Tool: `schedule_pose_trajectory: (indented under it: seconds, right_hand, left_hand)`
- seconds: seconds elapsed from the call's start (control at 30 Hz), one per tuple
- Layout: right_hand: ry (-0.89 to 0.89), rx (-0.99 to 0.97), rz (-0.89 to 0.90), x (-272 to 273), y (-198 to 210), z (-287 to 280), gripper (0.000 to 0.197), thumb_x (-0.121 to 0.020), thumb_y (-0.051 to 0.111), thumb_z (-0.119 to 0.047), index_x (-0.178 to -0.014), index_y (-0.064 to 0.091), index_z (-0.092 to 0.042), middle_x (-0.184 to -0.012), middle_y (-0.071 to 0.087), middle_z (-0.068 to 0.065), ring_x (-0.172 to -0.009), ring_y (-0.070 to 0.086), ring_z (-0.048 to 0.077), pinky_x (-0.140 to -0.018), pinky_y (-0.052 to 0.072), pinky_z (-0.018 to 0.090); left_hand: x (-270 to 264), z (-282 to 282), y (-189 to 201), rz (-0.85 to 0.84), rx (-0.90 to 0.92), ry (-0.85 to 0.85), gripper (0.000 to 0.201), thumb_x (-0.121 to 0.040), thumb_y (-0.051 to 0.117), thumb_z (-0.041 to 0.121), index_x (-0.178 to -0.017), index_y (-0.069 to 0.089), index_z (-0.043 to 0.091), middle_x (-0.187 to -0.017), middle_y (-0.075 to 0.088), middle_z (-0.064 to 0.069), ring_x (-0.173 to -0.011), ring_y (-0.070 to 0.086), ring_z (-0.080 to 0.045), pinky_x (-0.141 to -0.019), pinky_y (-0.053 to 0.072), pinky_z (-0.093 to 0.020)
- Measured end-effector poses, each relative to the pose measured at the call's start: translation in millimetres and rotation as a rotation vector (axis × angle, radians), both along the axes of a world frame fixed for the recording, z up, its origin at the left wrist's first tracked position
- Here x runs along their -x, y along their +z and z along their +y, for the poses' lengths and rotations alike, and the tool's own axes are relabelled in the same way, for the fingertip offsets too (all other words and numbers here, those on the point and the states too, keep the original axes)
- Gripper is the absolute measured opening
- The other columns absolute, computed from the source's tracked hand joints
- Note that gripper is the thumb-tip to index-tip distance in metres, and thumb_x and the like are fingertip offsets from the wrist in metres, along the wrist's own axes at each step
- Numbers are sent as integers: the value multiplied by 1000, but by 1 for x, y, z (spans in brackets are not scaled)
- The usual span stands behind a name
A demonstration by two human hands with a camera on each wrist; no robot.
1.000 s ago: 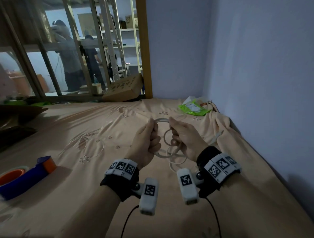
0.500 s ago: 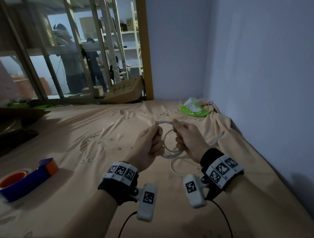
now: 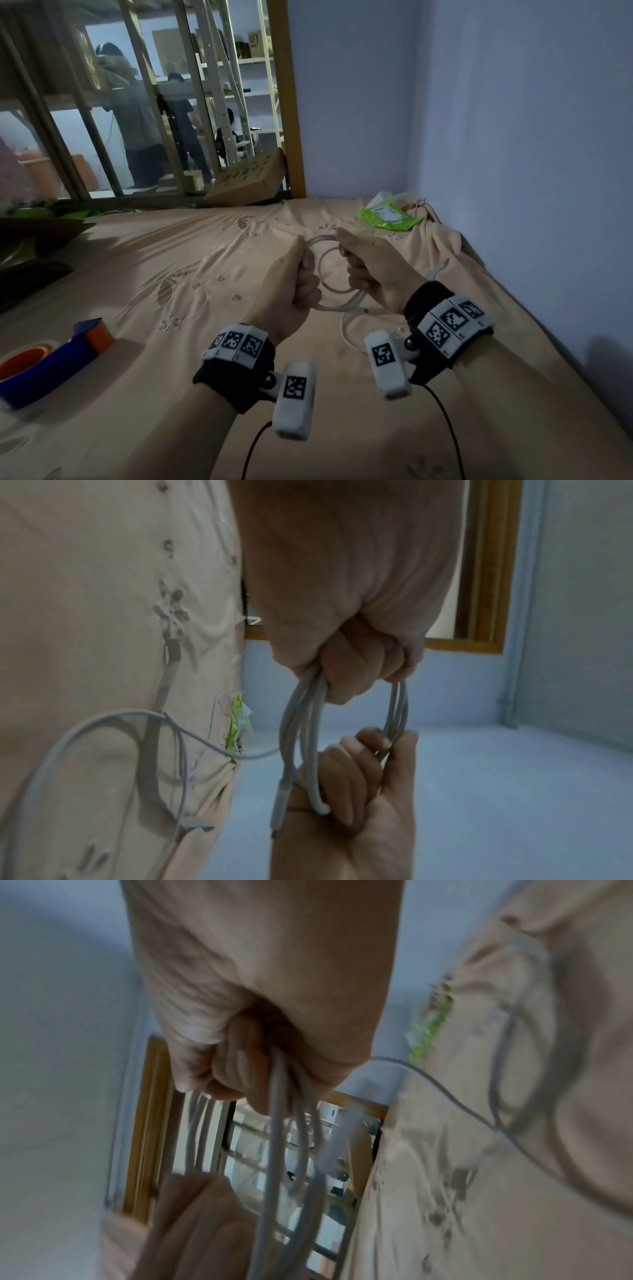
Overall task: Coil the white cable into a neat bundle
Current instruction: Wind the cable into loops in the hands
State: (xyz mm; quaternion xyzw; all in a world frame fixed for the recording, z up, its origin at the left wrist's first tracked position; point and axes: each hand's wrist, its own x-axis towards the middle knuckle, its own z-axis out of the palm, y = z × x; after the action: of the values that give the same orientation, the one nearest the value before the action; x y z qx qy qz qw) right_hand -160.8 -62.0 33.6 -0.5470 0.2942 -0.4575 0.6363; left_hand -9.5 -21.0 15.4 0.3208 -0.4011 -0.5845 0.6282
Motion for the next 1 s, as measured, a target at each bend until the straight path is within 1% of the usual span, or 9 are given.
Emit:
schedule_pose_trajectory:
  seconds: [0.1,0.2,0.3,0.4,0.53,0.67,0.77,0.87,1.0]
  right_hand:
    - [28,-116,-182,-1,-4,1,34,-98,54,-36,-73,51,-13,-47,23,-8,-36,20,5,-38,28,19]
    - [63,-201,-326,-1,-5,2,34,-100,50,-35,-81,58,-9,-50,35,-7,-40,34,7,-49,41,23]
    - [72,-257,-472,-7,-10,5,34,-100,49,-34,-85,60,-6,-52,41,-3,-43,42,11,-58,45,26]
    - [-30,-291,-518,-16,-10,9,33,-101,50,-33,-79,57,-9,-47,29,-6,-36,28,7,-47,38,22]
    - [-203,-310,-423,-19,-5,4,38,-101,50,-33,-67,46,-15,-42,24,-7,-30,17,7,-33,16,20]
    - [-253,-155,-214,-9,-4,-5,40,-97,57,-32,-63,44,-16,-43,23,-5,-32,17,9,-35,17,17]
    - [-221,131,148,1,-1,-6,42,-96,59,-27,-59,44,-15,-43,25,-2,-32,20,12,-38,20,18]
    - [-131,282,421,2,6,-4,41,-97,58,-28,-61,52,-9,-45,29,3,-34,22,14,-38,21,21]
    - [-91,159,311,0,12,-3,43,-97,54,-41,-64,53,-13,-48,33,0,-38,24,11,-41,20,24]
  left_hand:
    - [0,-1,2,160,27,33,48,-101,40,42,-60,46,18,-46,17,7,-33,14,-5,-35,8,-22]
    - [0,-2,6,238,31,80,46,-103,38,42,-63,41,19,-45,20,7,-32,14,-5,-32,10,-21]
    - [3,-5,7,286,37,149,45,-103,36,43,-65,41,19,-44,21,7,-32,13,-6,-31,13,-21]
    - [10,-7,5,266,27,192,47,-102,37,46,-64,42,19,-47,20,5,-35,12,-8,-36,11,-24]
    - [17,-2,-4,167,23,136,49,-101,37,48,-65,44,16,-53,15,3,-40,13,-10,-41,14,-26]
    - [8,0,-4,54,6,-3,46,-95,44,51,-70,48,13,-53,15,2,-41,15,-10,-44,14,-26]
    - [-2,-1,4,-221,-22,-93,45,-87,52,55,-73,48,13,-54,17,2,-42,15,-10,-44,12,-27]
    - [0,1,12,-560,-7,-120,40,-96,49,48,-78,48,12,-57,20,0,-45,15,-12,-46,11,-29]
    - [6,2,13,-455,-24,-107,38,-100,43,43,-74,46,16,-52,22,5,-40,16,-9,-42,11,-25]
